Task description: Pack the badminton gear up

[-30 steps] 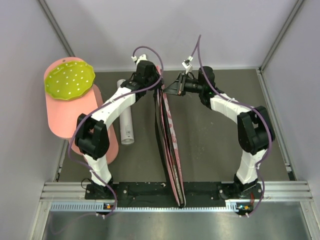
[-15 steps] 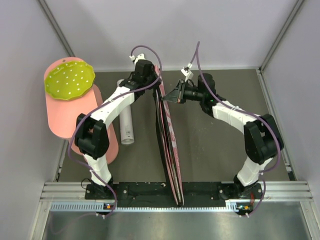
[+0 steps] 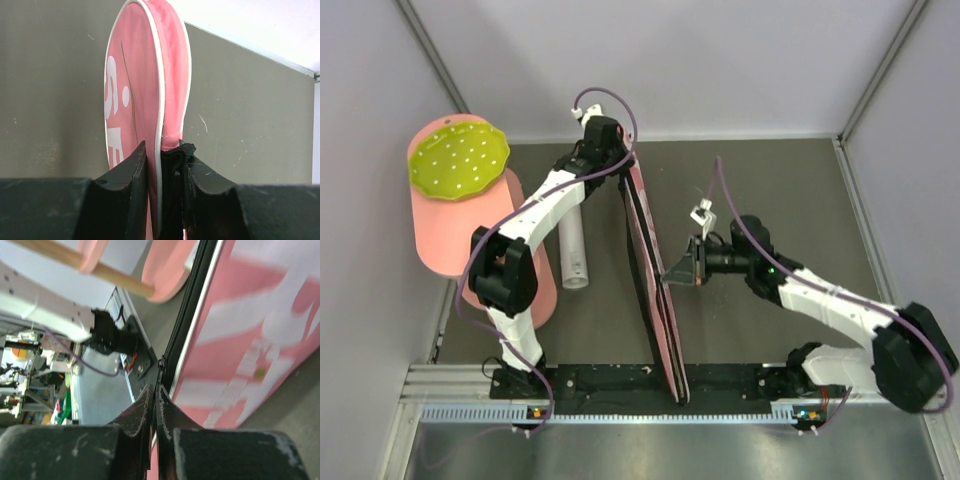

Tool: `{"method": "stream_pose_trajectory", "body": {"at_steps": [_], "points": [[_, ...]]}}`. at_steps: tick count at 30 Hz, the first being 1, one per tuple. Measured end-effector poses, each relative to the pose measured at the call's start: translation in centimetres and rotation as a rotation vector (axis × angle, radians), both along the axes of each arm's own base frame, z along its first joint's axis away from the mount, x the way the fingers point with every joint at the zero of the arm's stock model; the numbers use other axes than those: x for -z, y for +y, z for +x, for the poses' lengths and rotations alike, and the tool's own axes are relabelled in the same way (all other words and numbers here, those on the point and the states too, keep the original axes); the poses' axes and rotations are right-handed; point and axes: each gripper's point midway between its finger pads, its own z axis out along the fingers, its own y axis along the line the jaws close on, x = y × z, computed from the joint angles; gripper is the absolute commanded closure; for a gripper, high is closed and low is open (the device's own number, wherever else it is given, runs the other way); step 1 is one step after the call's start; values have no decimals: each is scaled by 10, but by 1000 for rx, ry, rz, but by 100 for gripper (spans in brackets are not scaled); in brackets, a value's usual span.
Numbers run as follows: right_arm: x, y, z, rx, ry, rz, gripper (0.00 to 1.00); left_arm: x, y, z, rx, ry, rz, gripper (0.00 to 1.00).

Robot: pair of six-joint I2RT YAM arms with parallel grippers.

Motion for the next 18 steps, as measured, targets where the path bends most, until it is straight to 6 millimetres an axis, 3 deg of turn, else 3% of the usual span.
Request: {"method": "stream_pose_trajectory", "body": {"at_steps": [1, 3, 6, 9, 12, 18], "points": [[3, -5, -12, -6, 4, -6, 100, -1, 0, 0, 2, -2, 4, 95], [10, -14, -33, -15, 5, -12, 100, -2, 1, 1, 1, -4, 11, 65], [21, -28, -58, -20, 26, -14, 100, -6, 1, 3, 9, -12, 22, 37], [27, -37, -70, -6, 49, -3, 100, -13, 0, 5, 36, -35, 25, 26], [28, -36, -71, 1, 69, 10, 100, -17, -2, 0, 71, -38, 13, 25], [32, -29, -64, 8, 83, 20, 100, -29, 1, -46, 141, -2, 16, 26]]}}
